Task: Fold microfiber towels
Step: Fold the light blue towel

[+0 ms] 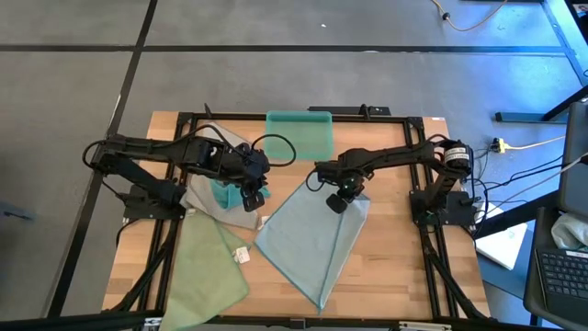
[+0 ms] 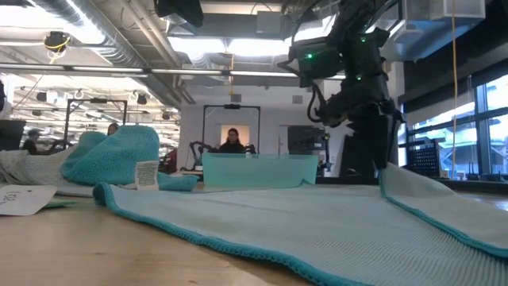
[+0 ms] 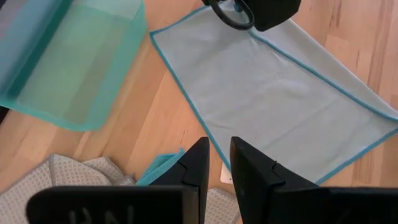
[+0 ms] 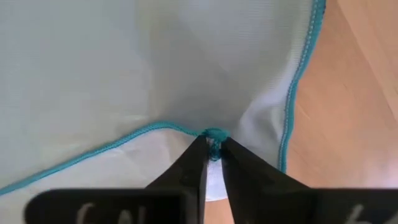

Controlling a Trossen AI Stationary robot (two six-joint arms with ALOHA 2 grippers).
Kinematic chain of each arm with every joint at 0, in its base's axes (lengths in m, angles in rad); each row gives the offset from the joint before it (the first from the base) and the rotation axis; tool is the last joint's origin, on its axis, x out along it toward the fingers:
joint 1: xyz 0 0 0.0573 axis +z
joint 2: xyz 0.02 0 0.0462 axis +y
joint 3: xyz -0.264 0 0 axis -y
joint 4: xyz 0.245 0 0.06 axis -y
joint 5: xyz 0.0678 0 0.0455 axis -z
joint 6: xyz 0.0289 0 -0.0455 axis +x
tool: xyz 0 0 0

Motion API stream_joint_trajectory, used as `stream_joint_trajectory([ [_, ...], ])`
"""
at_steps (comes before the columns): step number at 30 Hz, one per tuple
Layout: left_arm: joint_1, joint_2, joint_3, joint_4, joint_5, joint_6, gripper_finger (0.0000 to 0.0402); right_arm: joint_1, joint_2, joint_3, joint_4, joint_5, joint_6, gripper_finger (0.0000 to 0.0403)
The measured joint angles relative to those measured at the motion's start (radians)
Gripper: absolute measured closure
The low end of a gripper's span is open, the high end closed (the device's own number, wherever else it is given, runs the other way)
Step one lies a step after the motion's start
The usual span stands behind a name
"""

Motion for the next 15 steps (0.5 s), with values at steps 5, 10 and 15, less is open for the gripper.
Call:
stream_joint_trajectory([
  [5,0.0,0.0,0.0,0.0,0.0,0.0,0.0346,0.021,-0.023,0.0,-0.057,-0.004,-0.049,0.0394],
  [10,0.0,0.0,0.0,0.003,-0.003,0.0,0.0346,0.049,-0.088,0.0,-0.158,-0.01,-0.079,0.0382],
  [15,0.0,0.0,0.0,0.004,-0.02,0.0,0.0346,0.093,-0.147,0.0,-0.262,-0.107,-0.096,0.0386],
])
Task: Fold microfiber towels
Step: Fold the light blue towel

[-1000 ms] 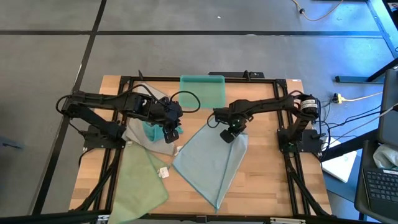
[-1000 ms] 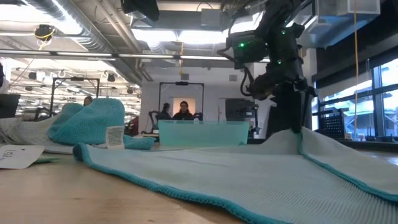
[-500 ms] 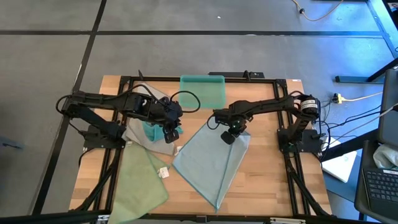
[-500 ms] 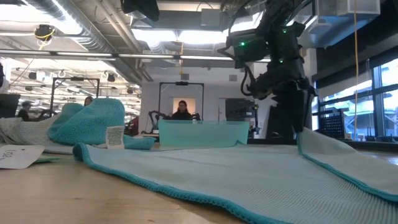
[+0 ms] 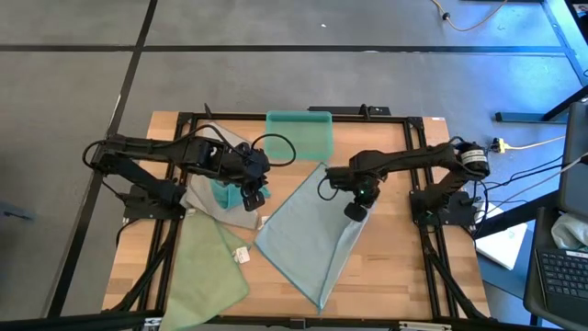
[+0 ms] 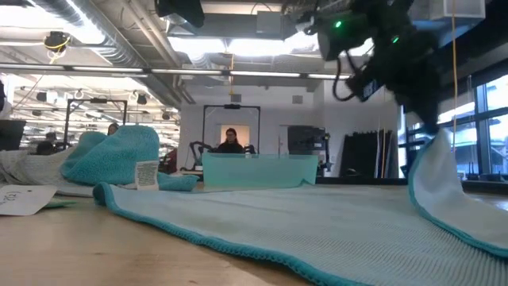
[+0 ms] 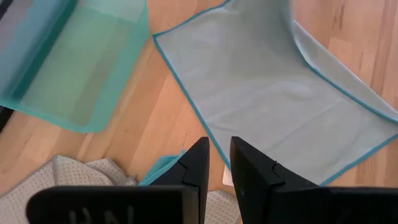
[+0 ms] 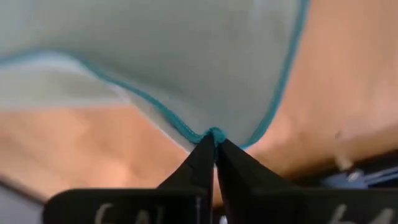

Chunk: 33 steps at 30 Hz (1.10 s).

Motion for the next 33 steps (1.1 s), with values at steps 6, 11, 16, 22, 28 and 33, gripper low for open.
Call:
stream_joint_trajectory([
  [6,0.0,0.0,0.0,0.012,-0.006,-0.036,0.0346,0.088,-0.021,-0.021,-0.057,-0.009,-0.012,0.0386],
  [11,-0.018,0.0,0.0,0.017,-0.007,-0.117,0.0346,0.163,-0.02,-0.116,-0.078,-0.008,-0.009,0.0365],
  [16,-0.069,0.0,0.0,0.017,-0.007,-0.188,0.0346,0.243,-0.02,-0.22,-0.094,-0.007,-0.013,0.0358],
  [22,-0.132,0.0,0.0,0.016,-0.017,-0.257,0.0346,0.325,-0.047,-0.302,-0.104,-0.006,-0.003,0.0358],
  [28,-0.164,0.0,0.0,0.017,-0.059,-0.301,0.0346,0.354,-0.112,-0.28,-0.074,0.003,0.137,0.0358],
  [33,-0.164,0.0,0.0,0.036,-0.066,-0.315,0.0346,0.373,-0.233,-0.231,0.167,0.006,0.285,0.0357],
])
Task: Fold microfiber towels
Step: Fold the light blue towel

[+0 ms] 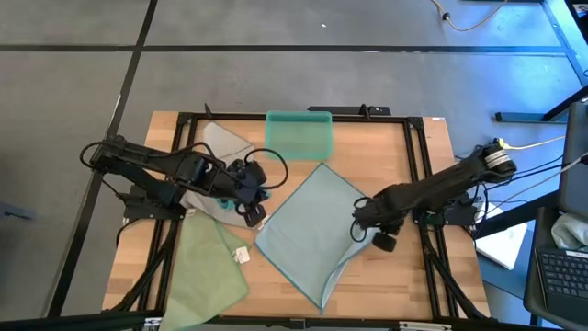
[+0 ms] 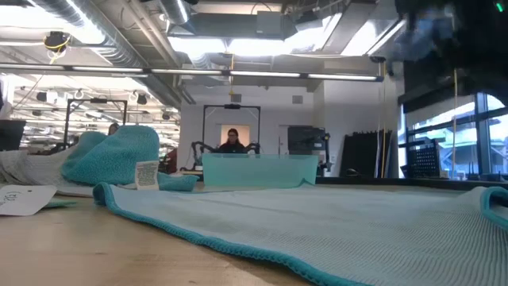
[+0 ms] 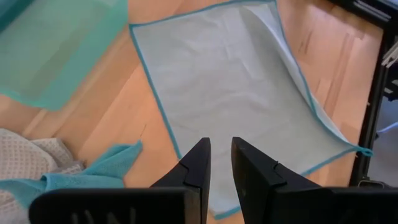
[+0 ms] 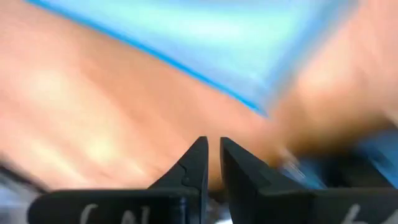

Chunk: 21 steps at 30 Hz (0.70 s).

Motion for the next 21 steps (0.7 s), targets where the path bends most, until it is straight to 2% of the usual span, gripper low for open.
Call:
stream_joint_trajectory([
  [3,0.0,0.0,0.0,0.025,-0.005,-0.001,0.0346,0.021,-0.062,0.005,0.186,0.052,0.058,0.0357],
  [7,0.0,0.0,0.0,0.052,-0.02,-0.004,0.0346,0.05,-0.062,-0.004,0.214,0.193,0.109,0.0357],
  [14,-0.002,0.0,0.0,0.055,-0.021,-0.019,0.0346,0.07,-0.016,-0.113,0.25,0.146,0.146,0.0359],
  [21,-0.002,0.0,0.0,0.055,-0.013,-0.019,0.0346,0.048,-0.013,-0.232,0.477,0.119,0.2,0.0386],
])
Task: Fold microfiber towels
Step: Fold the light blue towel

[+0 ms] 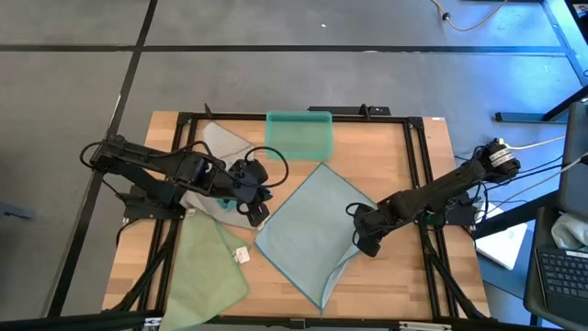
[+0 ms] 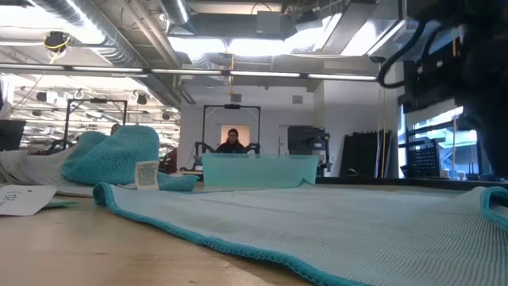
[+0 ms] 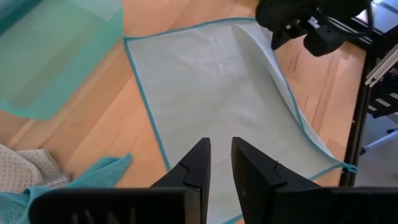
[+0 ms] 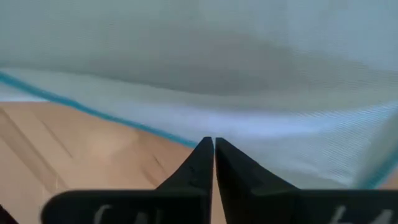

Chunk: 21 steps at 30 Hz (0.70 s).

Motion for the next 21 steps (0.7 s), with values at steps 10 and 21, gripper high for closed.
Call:
stream_joint_trajectory([
  [10,-0.001,0.0,0.0,0.0,0.038,-0.008,0.0346,0.001,-0.003,-0.141,0.058,-0.11,0.046,0.0393],
  [21,-0.003,0.0,0.0,0.0,0.022,-0.026,0.0346,0.086,0.001,-0.161,-0.04,-0.389,0.066,0.0392],
])
